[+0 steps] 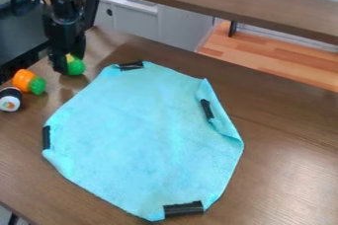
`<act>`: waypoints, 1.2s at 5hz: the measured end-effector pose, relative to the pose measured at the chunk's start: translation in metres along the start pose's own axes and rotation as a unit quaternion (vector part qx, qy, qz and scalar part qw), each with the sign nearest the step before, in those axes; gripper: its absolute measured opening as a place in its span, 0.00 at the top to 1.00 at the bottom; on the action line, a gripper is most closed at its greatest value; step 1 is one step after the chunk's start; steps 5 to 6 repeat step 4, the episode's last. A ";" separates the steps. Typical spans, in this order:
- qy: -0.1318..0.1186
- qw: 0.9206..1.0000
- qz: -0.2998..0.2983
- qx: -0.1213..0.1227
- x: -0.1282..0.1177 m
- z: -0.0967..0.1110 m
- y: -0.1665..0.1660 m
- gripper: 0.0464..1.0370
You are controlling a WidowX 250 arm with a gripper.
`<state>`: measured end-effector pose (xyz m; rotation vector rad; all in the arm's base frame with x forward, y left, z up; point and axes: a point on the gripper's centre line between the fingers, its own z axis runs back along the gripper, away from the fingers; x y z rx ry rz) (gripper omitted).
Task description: Put out the green figure from the bottom left of the cloth
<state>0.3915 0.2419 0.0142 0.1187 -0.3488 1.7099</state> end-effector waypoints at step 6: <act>0.029 0.999 0.002 -0.046 -0.004 0.037 0.001 0.04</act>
